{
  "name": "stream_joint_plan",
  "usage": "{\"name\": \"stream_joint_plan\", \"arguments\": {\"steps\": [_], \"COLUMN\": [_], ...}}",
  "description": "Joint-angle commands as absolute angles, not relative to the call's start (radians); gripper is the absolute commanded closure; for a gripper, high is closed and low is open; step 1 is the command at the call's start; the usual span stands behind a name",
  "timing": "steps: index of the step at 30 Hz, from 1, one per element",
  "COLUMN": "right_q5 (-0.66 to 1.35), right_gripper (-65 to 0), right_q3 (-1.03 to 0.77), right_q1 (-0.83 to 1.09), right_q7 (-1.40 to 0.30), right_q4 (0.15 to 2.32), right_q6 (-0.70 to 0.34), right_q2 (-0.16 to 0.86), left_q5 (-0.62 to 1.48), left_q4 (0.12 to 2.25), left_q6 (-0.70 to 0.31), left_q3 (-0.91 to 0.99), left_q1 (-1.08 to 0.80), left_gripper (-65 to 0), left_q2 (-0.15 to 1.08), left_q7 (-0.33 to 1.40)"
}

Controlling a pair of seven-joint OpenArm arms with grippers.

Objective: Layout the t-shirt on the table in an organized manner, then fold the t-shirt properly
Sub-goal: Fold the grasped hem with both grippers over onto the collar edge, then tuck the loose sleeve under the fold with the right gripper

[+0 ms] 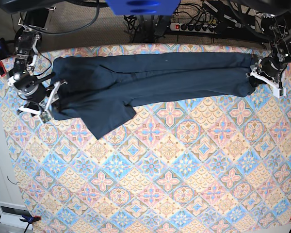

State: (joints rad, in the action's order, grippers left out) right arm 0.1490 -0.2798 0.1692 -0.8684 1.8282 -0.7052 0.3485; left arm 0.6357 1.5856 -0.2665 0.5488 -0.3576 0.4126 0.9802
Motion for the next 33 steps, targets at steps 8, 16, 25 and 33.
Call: {"name": "stream_joint_plan", "arguments": {"steps": [8, 16, 25, 33], "right_q5": [0.15, 0.147, 0.147, 0.147], "right_gripper": [-20.7, -21.0, -21.0, -21.0], "right_q3": [-0.237, -0.222, -0.09, -0.065], "right_q1": [0.125, 0.074, -0.097, -0.236], "right_q7": [-0.877, -0.958, -0.963, -0.954], "right_q4": [1.893, 1.89, 1.827, 1.503], "right_q6": [-0.698, -0.698, -0.698, -0.698], "right_q2": [0.36, 0.36, 0.289, 0.248], "left_q5": [0.763, 0.8, 0.802, 0.802], "left_q4": [1.596, 1.6, 1.601, 1.601], "left_q6": [-0.271, -0.274, -0.274, -0.274], "left_q3": [0.734, 0.792, 0.792, 0.792], "left_q1": [-0.352, -0.321, -0.295, -0.295], "left_gripper": [-35.9, -35.5, -35.5, -35.5], "left_q2": [0.383, 0.383, 0.381, 0.381], "left_q7": [1.017, 1.115, 1.116, 1.116]}}
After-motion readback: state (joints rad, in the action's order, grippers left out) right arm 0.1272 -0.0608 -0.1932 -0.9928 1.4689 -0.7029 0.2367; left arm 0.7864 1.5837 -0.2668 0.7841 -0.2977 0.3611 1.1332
